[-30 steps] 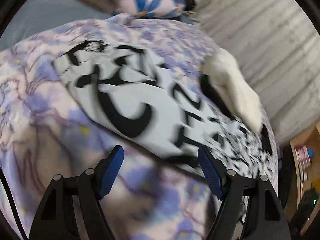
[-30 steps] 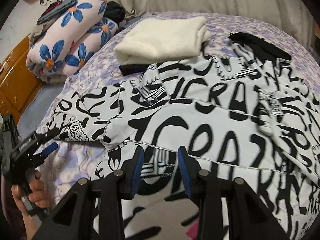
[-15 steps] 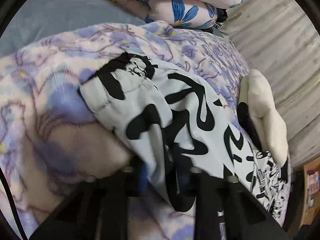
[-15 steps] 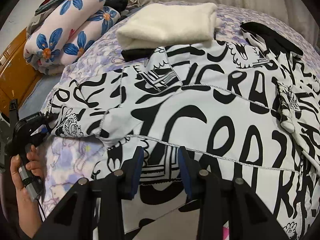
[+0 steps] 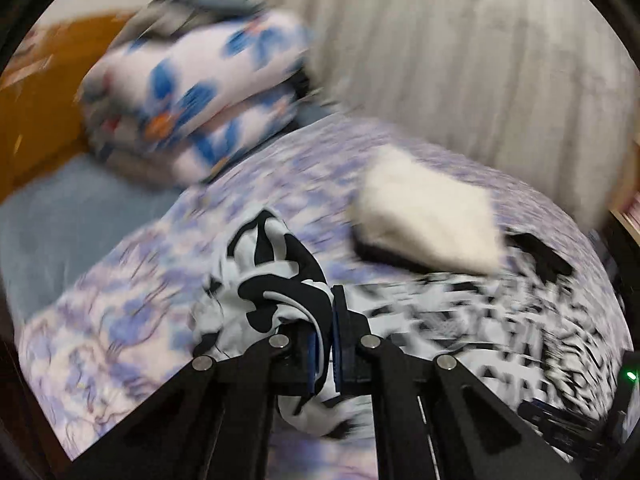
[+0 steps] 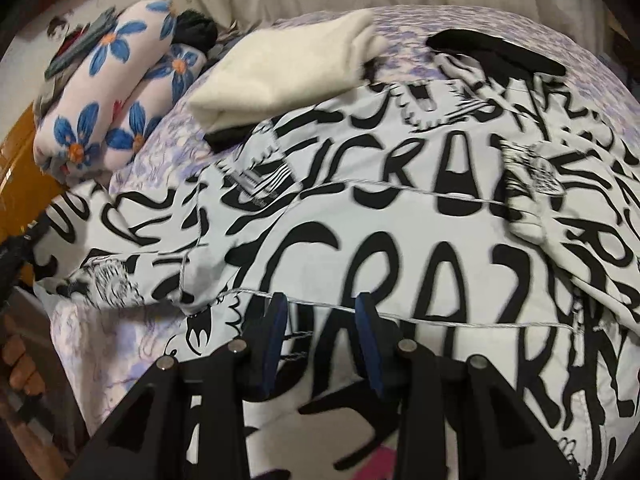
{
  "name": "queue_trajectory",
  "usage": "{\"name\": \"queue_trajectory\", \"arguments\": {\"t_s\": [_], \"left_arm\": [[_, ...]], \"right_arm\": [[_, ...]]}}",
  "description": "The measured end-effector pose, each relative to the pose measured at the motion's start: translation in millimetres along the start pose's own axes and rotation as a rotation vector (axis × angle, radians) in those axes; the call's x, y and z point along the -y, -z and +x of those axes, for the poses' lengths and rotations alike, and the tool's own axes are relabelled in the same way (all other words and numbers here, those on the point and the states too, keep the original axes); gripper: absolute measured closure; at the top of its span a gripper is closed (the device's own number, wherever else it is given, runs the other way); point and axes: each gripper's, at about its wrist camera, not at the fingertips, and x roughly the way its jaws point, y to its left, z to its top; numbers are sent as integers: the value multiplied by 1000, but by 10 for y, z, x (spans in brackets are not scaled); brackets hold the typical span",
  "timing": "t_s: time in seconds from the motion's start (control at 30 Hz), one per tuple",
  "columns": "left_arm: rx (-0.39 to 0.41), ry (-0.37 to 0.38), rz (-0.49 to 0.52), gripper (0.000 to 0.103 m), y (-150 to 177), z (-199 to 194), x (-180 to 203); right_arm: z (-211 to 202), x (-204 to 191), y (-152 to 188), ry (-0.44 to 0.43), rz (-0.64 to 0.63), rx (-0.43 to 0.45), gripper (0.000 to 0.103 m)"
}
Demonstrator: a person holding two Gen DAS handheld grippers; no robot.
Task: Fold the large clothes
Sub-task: 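Carry the sleeve across the jacket front and open the left gripper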
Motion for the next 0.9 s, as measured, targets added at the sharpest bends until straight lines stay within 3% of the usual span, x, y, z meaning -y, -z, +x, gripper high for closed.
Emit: {"name": "queue_trajectory", "arguments": {"t_s": [0.23,0.4,0.53,0.63,0.73,0.8,0.9], "left_arm": [[-10,181,218,99,129,-218,1450],[-112,238,353,99,593,-73,2376],[-247,252,425,98,1057,166,2776],[-353,254,450,91,1363,338,2911],[-387,269,457,66,1532,327,2906],[-387,293,437,36,1532,253,2900],[-346,306,422,25,1444,103,2857]], "right_arm": [[-457,623,44,14,98,75,68],[-736,1232,158,70,184,110,68],[-827,1675,341,96,252,99,68],[-845,1889,450,96,283,84,68],[-843,2001,514,81,295,76,68],[-852,2032,539,60,295,77,68],[-866,2019,531,30,281,80,68]]}}
